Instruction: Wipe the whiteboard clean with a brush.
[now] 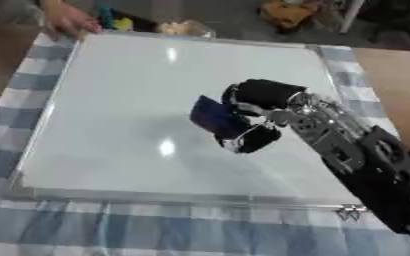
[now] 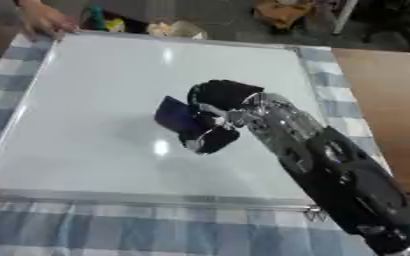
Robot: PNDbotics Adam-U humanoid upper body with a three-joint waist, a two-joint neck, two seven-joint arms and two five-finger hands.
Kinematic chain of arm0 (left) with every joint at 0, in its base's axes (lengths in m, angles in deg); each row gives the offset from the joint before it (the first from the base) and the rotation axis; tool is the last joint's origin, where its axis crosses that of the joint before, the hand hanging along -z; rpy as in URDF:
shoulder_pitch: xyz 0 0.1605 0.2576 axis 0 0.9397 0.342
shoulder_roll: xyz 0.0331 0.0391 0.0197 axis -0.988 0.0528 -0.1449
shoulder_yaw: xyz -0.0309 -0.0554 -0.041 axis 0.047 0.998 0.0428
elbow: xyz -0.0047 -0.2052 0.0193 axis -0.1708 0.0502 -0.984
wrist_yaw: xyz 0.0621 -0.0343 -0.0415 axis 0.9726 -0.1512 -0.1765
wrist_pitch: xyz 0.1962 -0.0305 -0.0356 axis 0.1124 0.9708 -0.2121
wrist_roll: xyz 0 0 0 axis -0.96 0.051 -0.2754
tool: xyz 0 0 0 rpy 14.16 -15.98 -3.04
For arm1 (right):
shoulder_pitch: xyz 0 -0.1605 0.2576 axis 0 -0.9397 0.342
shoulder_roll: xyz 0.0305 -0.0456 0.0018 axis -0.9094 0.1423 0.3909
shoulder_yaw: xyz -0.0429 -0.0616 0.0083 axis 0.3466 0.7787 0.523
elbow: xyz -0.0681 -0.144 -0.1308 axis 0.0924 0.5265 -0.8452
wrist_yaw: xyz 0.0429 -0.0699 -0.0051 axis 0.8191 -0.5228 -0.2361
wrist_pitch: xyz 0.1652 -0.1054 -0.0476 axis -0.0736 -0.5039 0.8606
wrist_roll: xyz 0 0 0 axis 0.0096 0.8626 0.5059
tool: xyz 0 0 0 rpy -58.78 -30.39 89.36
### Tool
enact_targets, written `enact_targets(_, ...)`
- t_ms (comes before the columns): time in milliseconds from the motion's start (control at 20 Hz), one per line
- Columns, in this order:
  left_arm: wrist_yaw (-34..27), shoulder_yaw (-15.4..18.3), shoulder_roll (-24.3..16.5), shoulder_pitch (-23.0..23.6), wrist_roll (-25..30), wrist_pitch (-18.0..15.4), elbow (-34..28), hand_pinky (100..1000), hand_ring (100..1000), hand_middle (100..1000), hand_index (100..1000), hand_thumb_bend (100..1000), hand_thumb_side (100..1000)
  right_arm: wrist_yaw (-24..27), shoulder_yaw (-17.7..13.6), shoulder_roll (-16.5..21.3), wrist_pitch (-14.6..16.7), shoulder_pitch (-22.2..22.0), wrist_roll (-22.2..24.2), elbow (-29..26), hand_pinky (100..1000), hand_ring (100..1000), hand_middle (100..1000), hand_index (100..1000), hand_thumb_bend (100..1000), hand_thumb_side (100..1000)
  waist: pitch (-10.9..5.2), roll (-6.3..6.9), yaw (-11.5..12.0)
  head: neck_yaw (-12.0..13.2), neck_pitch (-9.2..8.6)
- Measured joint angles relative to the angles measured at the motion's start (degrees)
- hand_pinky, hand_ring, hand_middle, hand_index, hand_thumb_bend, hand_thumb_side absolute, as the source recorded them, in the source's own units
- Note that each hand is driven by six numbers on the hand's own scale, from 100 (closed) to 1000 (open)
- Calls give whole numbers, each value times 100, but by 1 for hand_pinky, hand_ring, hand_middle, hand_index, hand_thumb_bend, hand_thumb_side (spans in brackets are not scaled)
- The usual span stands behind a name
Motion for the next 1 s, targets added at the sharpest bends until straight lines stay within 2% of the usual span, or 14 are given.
enact_targets(200, 0, -1, 2, -5, 9, 7, 0, 551, 464, 548, 680, 675, 944, -46, 110, -132, 118, 123, 6, 97, 586, 572, 521, 425, 100, 515, 4, 2, 8, -17, 1)
enact_targets(250, 0, -1, 2, -6, 10, 8, 0, 551, 464, 548, 680, 675, 944, -49, 137, -151, 146, 137, 13, 118, 588, 573, 521, 426, 154, 524, 5, 2, 13, -19, 1)
enact_targets(300, 0, -1, 2, -7, 12, 10, 0, 551, 464, 548, 680, 675, 945, -52, 168, -179, 173, 148, 20, 141, 589, 573, 522, 426, 100, 516, 7, 2, 21, -24, 1)
enact_targets(700, 0, -1, 4, -8, 27, 14, 0, 551, 464, 548, 680, 674, 946, -99, 374, -274, 389, 219, 118, 234, 603, 582, 529, 429, 121, 529, 11, 2, 36, -58, 5)
enact_targets(750, 0, -1, 4, -8, 31, 12, 0, 550, 464, 548, 680, 673, 946, -99, 396, -278, 416, 220, 137, 234, 607, 587, 536, 432, 137, 540, 11, 0, 36, -58, 5)
enact_targets(800, 0, -1, 4, -8, 32, 12, 0, 550, 464, 548, 680, 673, 946, -99, 421, -278, 444, 220, 163, 234, 612, 593, 541, 434, 197, 545, 11, -1, 36, -59, 6)
enact_targets(850, 0, -1, 4, -8, 33, 12, 0, 550, 464, 548, 680, 673, 946, -99, 445, -278, 472, 220, 191, 231, 616, 598, 547, 435, 158, 560, 11, -3, 35, -59, 7)
enact_targets(1000, 0, -1, 4, -8, 34, 12, 1, 551, 464, 548, 680, 672, 946, -99, 498, -278, 570, 219, 301, 213, 634, 632, 580, 444, 227, 630, 10, -16, 31, -59, 9)
